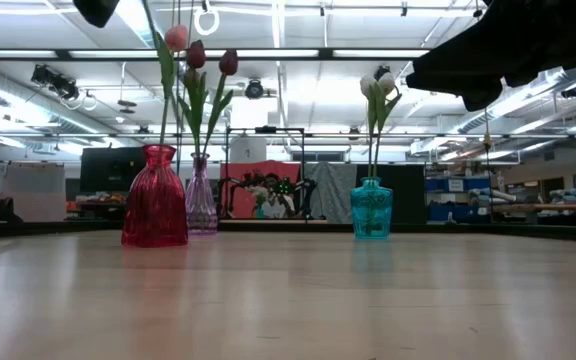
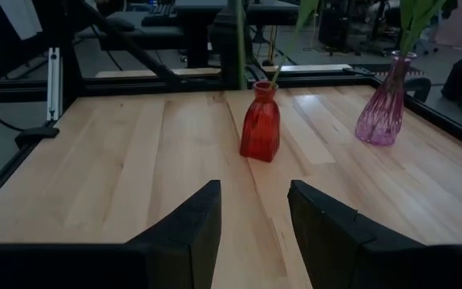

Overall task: Sort flowers into vase by color
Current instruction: Put the pink tulip into the red vase

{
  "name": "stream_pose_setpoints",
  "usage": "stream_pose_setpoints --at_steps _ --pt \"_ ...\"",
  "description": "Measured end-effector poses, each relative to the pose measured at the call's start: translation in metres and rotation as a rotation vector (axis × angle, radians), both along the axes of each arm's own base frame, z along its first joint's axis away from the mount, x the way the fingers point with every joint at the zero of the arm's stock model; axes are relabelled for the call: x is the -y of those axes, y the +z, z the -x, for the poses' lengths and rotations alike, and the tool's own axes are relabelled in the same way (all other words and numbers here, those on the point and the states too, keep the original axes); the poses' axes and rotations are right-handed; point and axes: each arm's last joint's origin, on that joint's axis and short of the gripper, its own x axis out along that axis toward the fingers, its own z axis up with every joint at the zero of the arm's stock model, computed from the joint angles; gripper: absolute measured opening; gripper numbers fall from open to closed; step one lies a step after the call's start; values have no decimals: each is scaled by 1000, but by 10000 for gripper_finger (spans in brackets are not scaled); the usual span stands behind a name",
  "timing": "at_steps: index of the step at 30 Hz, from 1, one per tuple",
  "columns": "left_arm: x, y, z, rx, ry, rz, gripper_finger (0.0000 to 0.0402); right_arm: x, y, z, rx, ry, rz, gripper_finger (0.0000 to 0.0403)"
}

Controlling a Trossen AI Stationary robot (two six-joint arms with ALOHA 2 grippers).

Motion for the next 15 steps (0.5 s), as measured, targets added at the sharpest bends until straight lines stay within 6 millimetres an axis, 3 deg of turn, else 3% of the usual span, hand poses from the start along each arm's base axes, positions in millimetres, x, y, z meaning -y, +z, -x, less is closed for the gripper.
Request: stream_pose_setpoints --at_steps 5,15 --pt "-10 0 15 -41 76 -13 7 0 0 0 1 -1 -1 158" --pt "-15 -4 23 -69 133 -19 7 0 0 0 1 -1 -3 158"
